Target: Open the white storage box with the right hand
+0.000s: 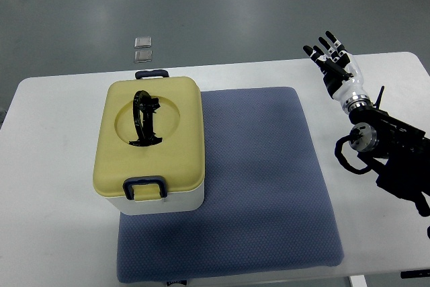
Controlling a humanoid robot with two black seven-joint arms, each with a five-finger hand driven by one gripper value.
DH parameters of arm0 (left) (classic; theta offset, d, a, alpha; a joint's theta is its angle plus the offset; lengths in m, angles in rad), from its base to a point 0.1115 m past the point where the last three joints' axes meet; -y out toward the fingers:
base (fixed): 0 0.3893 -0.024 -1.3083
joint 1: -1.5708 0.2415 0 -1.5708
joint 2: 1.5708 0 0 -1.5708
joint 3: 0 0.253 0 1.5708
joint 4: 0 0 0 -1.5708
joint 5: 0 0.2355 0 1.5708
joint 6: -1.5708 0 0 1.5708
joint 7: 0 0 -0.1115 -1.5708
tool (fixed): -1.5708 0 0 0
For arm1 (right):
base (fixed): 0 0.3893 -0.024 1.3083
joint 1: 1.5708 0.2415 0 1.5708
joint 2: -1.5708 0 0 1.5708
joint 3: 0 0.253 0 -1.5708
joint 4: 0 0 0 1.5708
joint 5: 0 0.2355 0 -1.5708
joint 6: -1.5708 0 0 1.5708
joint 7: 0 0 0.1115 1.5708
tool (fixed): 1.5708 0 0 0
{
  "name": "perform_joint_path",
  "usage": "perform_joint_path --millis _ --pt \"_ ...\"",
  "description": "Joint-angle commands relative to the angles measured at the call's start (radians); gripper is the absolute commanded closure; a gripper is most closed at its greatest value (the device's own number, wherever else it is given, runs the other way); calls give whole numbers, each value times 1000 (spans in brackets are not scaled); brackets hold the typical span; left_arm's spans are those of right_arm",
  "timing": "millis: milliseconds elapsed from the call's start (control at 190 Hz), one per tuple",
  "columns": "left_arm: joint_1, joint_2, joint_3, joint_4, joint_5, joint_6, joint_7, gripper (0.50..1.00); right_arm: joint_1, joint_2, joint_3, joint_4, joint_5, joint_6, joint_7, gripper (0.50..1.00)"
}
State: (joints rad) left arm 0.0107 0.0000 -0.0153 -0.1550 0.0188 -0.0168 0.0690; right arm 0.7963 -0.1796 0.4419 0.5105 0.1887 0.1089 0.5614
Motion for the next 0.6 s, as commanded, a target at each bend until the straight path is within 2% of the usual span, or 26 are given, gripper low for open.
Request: perform_joint_path --millis 0,596 --pt "0 0 0 0 0 0 0 500 0 0 0 0 0 2 0 570" --pt "2 0 -8 9 -2 6 0 500 -2 -3 0 -1 0 -2 0 570"
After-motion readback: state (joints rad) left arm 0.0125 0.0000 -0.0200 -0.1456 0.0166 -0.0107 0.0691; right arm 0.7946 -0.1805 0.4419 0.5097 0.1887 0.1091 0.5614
